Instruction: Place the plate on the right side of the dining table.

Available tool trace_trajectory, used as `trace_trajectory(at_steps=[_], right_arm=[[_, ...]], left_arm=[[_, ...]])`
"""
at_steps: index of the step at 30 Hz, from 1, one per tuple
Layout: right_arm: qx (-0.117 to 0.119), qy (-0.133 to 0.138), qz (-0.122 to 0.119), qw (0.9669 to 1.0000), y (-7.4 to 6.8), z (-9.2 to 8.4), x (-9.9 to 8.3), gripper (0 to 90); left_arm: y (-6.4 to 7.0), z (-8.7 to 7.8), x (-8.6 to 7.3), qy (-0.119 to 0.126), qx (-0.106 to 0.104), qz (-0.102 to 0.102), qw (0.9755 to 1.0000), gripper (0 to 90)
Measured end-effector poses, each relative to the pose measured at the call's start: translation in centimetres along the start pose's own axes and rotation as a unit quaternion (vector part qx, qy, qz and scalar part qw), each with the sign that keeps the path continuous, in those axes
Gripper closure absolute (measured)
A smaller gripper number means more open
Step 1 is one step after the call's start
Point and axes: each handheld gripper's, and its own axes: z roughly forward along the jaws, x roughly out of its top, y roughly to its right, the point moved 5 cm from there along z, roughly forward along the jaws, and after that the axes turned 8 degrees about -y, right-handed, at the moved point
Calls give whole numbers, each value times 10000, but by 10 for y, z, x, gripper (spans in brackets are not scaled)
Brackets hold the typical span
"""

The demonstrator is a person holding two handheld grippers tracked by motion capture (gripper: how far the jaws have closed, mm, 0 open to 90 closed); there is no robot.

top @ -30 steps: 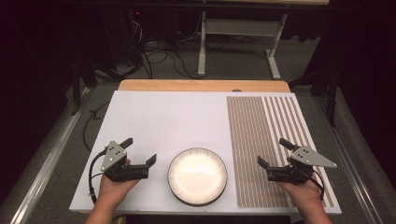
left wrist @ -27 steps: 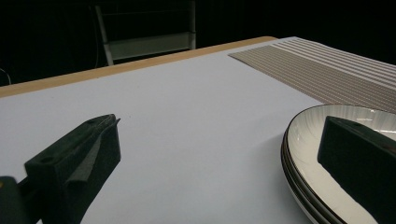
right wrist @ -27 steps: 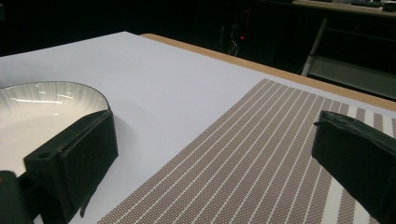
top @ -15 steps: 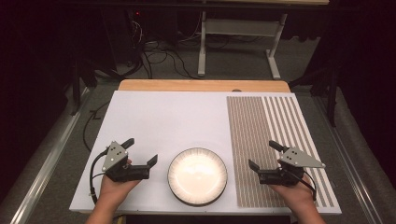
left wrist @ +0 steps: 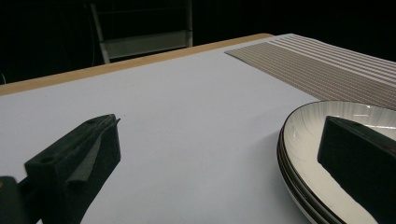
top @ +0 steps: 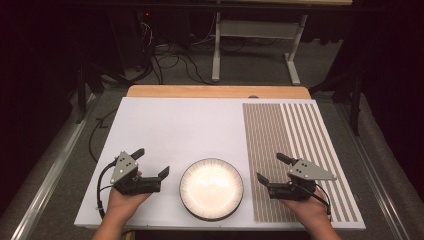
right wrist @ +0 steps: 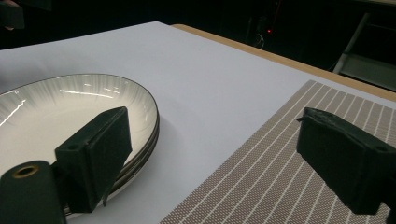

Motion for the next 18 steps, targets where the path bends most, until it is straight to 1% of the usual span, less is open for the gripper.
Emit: trace_trajectory(at_steps=[1,2,3,4,5,8,10,12,13,15,18], right_arm=[[28,-47,-22,10000,-4,2,1,147],[28,-47,-22,10000,-4,2,1,147],[62,-81,-27,9999,-8,4,2,155],[62,-81,-27,9999,-8,4,2,155],[106,-81,-69,9999,-11,6,3,160],[156,-89,-62,9998,-14,8,5,165],[218,-88,-82,9997,-19,12,10,175],[260,-94,-81,9996,-21,14,11,176],[332,-134,-83,9993,-25,17,12,179],[389,-161,-140,9990,-29,20,13,184],[392,-218,-143,9989,-33,22,13,191]], left_arm=[[0,0,0,1,0,3,10000,1],[0,0,0,1,0,3,10000,0],[0,0,0,2,-4,0,10000,0],[0,0,0,2,-4,0,10000,1],[0,0,0,3,0,6,10000,0],[0,0,0,-12,0,12,10000,1],[1,1,0,-5,-4,5,10000,0],[1,1,0,-7,-6,18,10000,1],[1,1,0,-6,-7,21,10000,1],[1,1,0,-4,-13,16,10000,1],[1,1,0,-4,-14,14,10000,0]])
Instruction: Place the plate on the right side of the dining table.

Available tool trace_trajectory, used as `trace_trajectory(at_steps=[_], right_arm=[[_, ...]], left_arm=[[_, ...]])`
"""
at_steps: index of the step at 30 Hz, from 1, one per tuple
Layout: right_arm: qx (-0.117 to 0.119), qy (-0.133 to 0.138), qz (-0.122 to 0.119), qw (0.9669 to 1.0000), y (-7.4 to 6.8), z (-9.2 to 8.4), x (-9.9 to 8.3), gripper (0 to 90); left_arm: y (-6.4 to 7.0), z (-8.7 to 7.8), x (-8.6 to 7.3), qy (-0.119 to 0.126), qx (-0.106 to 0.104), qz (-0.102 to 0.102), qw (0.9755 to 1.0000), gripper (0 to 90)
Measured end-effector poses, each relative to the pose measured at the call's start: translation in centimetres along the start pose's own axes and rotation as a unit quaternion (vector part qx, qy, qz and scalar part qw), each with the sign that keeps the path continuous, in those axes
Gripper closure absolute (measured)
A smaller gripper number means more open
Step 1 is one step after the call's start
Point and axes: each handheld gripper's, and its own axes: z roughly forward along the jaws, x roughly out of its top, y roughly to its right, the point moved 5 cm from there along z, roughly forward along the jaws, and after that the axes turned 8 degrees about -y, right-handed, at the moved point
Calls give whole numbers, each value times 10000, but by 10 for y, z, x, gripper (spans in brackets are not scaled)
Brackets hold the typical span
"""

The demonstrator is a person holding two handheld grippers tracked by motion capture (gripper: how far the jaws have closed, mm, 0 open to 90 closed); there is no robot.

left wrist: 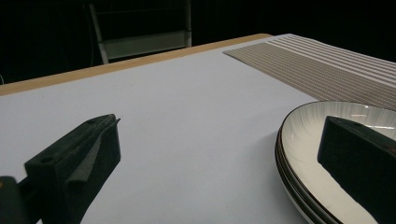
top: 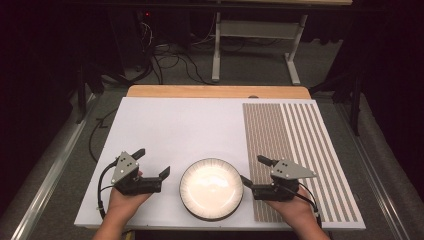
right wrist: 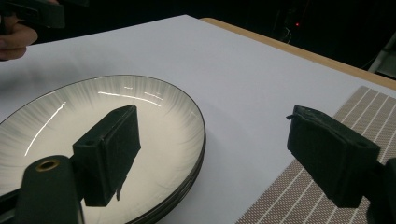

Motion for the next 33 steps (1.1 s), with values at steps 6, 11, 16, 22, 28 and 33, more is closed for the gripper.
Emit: trace_trajectory(at_steps=[6,11,16,22,28,33], right_arm=[[144,-109,79,9998,-9,6,5,267],[186,-130,-6,9997,-12,9,14,344],[280,-152,-8,9995,-16,12,16,450],[321,-242,-108,9991,-20,12,13,608],[294,-383,-229,9986,-24,13,8,718],[333,-453,-197,9982,-21,12,7,814]], left_arm=[[2,0,1,17,-21,25,10000,0],[4,1,1,12,-47,22,10000,0],[4,1,1,11,-53,33,10000,0],[5,0,1,20,-54,35,10000,0],[5,0,1,21,-60,32,10000,0],[5,0,1,26,-58,43,10000,0]])
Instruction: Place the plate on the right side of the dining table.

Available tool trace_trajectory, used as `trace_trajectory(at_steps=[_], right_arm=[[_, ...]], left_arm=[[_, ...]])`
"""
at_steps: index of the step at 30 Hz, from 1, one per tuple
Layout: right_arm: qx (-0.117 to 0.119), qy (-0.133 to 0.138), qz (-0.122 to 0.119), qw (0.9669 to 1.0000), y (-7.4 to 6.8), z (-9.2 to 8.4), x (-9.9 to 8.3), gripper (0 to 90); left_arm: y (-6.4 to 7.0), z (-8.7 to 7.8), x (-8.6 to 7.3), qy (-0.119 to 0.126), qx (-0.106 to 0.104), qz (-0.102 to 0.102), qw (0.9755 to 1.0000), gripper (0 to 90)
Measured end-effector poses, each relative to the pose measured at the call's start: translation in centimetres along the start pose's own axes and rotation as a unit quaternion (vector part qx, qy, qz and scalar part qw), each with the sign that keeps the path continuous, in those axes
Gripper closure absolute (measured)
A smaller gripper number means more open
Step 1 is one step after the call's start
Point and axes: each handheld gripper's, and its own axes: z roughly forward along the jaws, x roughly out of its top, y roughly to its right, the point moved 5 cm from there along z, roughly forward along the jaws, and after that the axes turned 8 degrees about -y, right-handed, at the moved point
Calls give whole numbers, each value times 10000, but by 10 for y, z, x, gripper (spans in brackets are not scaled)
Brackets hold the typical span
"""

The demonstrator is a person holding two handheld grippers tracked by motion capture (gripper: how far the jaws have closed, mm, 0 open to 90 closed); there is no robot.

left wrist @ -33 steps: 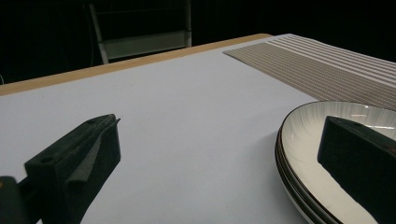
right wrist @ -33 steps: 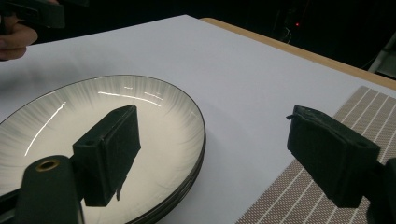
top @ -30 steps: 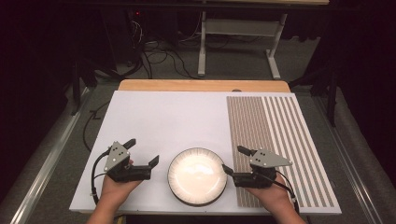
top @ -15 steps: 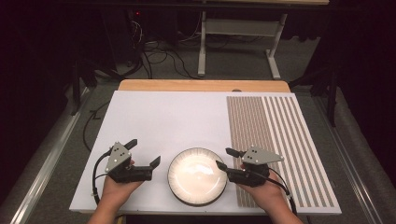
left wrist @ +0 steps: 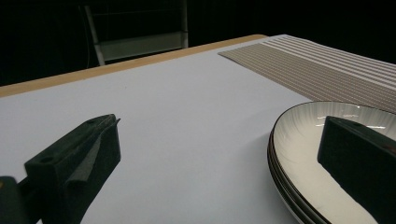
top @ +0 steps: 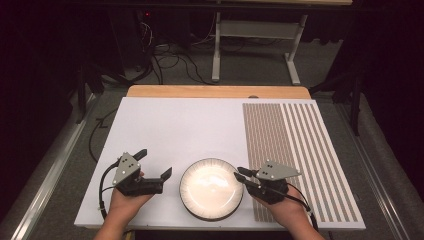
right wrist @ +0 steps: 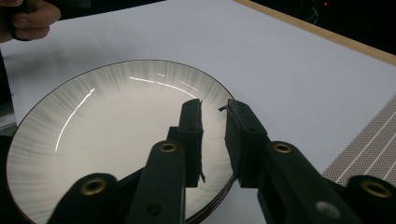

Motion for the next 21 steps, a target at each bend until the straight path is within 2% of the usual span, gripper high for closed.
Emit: trace_trajectory(at_steps=[5,10,21], right_arm=[[115,-65,84,9999,3,-1,-4,900],[260,-253,119,9993,4,0,-9,900],[230,-536,135,9982,5,2,-19,900]], left_arm=[[0,0,0,12,4,-6,10000,0],[0,0,0,24,2,-14,10000,0],[0,0,0,18,-12,-13,10000,1]])
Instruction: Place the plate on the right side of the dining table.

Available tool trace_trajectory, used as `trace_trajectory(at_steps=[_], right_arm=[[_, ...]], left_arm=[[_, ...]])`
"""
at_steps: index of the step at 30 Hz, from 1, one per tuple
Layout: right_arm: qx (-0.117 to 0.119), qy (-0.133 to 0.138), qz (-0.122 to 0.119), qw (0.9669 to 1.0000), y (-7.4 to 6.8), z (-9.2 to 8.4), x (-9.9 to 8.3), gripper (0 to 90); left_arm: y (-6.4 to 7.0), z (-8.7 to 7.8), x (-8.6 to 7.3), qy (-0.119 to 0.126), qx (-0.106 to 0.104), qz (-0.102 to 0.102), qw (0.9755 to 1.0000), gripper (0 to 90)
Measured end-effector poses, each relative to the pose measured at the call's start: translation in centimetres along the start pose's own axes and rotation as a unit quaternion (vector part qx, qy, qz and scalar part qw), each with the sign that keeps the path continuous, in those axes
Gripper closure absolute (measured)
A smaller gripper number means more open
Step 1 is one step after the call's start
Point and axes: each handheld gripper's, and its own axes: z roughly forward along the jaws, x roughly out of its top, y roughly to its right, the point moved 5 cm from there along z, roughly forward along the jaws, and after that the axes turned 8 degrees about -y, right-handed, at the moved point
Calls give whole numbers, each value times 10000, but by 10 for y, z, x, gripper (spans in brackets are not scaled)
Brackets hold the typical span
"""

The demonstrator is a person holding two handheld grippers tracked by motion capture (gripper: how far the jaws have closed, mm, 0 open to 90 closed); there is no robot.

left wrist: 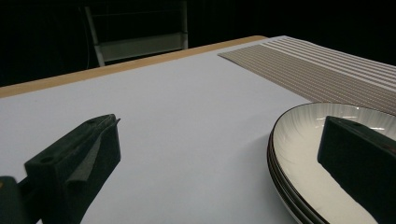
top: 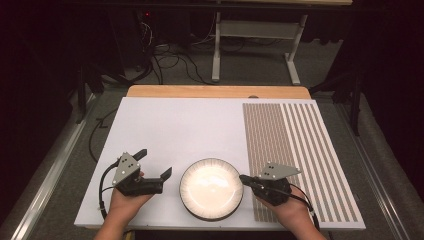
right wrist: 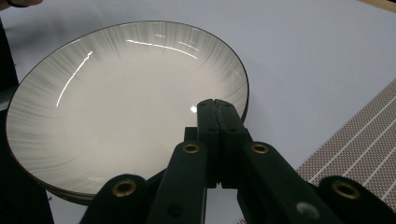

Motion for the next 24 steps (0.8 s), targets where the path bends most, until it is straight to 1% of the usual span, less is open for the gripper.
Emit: trace_trajectory(at_steps=[6,10,24], right_arm=[[-15,-105,14,9999,2,0,-4,900],[16,-150,25,9999,2,1,-5,900],[11,-353,-91,9993,1,4,-10,900]], left_arm=[[0,0,0,0,-2,-1,10000,0],[0,0,0,-1,-8,-3,10000,0],[0,0,-1,-14,-34,-15,10000,0]])
